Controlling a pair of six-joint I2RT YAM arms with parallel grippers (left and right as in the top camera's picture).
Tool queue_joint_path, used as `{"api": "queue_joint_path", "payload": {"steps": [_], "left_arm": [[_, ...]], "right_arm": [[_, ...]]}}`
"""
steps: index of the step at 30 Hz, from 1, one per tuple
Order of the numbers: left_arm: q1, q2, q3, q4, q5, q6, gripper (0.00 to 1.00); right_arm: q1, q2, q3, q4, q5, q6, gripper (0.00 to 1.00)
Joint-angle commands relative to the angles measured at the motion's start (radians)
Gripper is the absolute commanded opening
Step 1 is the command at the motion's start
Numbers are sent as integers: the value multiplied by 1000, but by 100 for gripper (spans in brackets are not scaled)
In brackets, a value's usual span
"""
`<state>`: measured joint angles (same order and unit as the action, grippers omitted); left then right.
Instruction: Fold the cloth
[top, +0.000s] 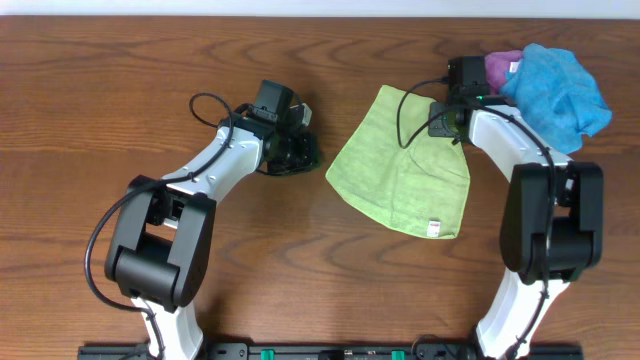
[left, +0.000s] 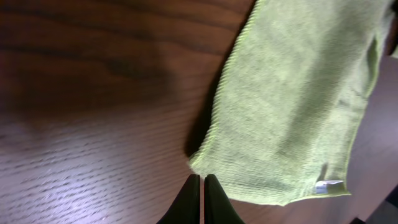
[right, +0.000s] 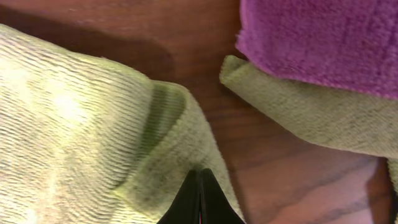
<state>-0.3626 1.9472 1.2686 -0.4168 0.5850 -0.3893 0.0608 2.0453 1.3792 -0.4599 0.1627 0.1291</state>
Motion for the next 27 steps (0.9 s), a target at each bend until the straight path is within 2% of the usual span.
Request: {"api": "queue_joint_path", "payload": {"steps": [1, 2, 4, 6, 15, 27], "left_arm": [[-1, -20, 19, 20, 72, -1, 6], [-5, -20, 19, 32, 96, -1, 6], [-19, -19, 19, 41, 103, -1, 7], [-35, -19, 19, 40, 92, -1, 9], [-140, 14, 19, 39, -14, -1, 9], [-148, 54, 19, 39, -43, -1, 6]], "right_arm": [[-13, 12, 15, -8, 24, 5, 3], [-13, 11, 15, -9, 24, 5, 14], [-12, 10, 15, -13, 19, 5, 45], [-11, 6, 15, -16, 12, 5, 52], [-8, -7, 15, -60, -82, -20, 57], [41, -39, 15, -82, -80, -135, 57]]}}
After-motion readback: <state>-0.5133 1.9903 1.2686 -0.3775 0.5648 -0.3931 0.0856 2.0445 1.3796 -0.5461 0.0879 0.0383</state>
